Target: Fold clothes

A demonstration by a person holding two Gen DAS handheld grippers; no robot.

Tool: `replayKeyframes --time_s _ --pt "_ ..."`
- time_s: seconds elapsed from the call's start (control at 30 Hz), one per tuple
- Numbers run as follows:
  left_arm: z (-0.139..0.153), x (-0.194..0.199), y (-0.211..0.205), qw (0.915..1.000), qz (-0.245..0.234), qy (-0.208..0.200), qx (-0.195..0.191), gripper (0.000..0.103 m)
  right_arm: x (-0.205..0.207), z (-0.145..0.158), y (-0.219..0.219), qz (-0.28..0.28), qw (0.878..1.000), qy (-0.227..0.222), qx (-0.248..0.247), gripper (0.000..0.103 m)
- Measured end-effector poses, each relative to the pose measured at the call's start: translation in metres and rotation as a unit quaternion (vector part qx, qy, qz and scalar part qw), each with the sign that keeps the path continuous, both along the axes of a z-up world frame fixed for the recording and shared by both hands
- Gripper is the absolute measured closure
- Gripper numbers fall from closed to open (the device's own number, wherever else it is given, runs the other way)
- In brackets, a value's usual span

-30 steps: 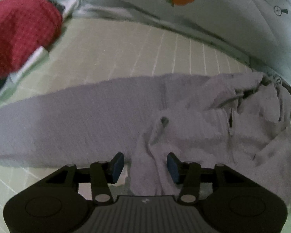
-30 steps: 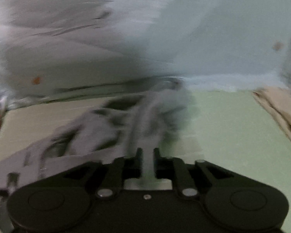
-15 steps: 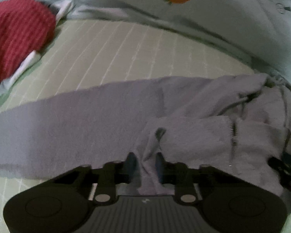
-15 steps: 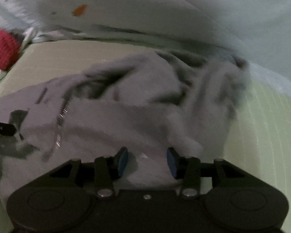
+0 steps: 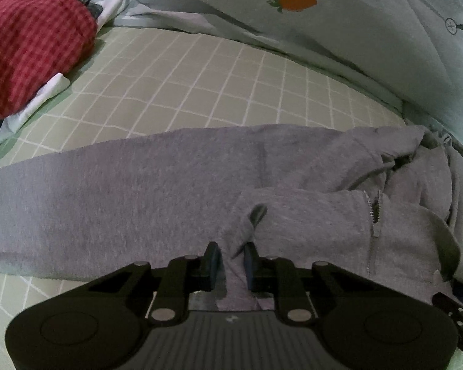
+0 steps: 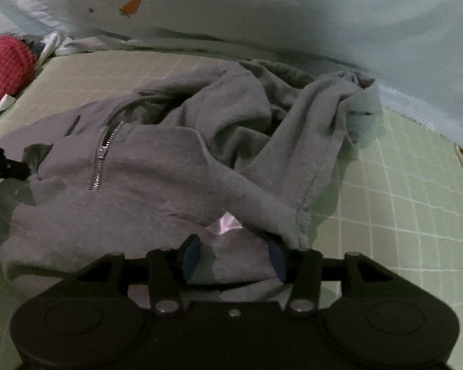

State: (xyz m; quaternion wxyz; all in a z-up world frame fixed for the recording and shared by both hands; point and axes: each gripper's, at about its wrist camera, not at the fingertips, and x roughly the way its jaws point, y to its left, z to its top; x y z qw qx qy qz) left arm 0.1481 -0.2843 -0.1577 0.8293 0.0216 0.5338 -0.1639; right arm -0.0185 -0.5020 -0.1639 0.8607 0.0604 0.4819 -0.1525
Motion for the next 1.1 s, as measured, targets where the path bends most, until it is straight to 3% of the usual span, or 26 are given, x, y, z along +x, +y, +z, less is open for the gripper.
replayKeyframes --time_s 0.13,0.2,0.27,0.37,0.4,0.47,0.53,0.57,0.63,0.87,1.1 --pt "0.004 -0.001 0.000 1.0000 -0.001 -0.007 -0.002 0.081 -0.002 0.004 -0.002 -0.011 1.000 -0.015 0.008 0.047" --pt "0.005 -0.001 0.000 0.9999 -0.003 -0.011 -0.003 0.081 -0.002 0.005 0.001 0.003 1.000 -0.017 -0.011 0.046" --pt "0.006 -0.001 -0.001 0.9999 -0.005 -0.014 -0.004 0.081 0.001 0.003 0.003 0.015 1.000 -0.004 -0.019 0.046" --pt "0.007 0.000 -0.001 0.9998 -0.007 -0.018 -0.005 0.081 0.007 -0.008 -0.002 0.014 1.000 0.017 0.006 0.049" --pt "0.007 0.000 -0.001 0.9998 -0.007 -0.018 -0.006 0.081 0.007 -0.010 -0.004 0.010 1.000 0.017 0.014 0.052" --pt "0.008 0.001 -0.002 0.9998 -0.007 -0.018 -0.007 0.082 0.007 -0.010 -0.009 0.000 1.000 0.015 0.017 0.079" --pt "0.008 0.000 -0.001 0.9998 -0.005 -0.020 -0.007 0.093 0.004 -0.008 -0.012 0.001 1.000 0.012 0.018 0.092" --pt "0.009 0.000 0.000 0.9998 -0.003 -0.020 -0.007 0.096 0.002 -0.006 -0.014 0.004 1.000 0.008 0.019 0.097" --pt "0.011 0.000 0.002 0.9997 0.001 -0.023 -0.007 0.101 -0.003 -0.001 -0.014 0.007 1.000 -0.001 0.012 0.099" --pt "0.042 0.002 0.023 0.9969 0.022 -0.075 -0.013 0.103 -0.015 0.045 -0.018 -0.004 0.997 -0.076 0.017 0.099" --pt "0.050 0.011 0.024 0.9962 0.008 -0.081 -0.031 0.102 -0.015 0.081 -0.036 -0.034 0.981 -0.184 0.049 0.100"
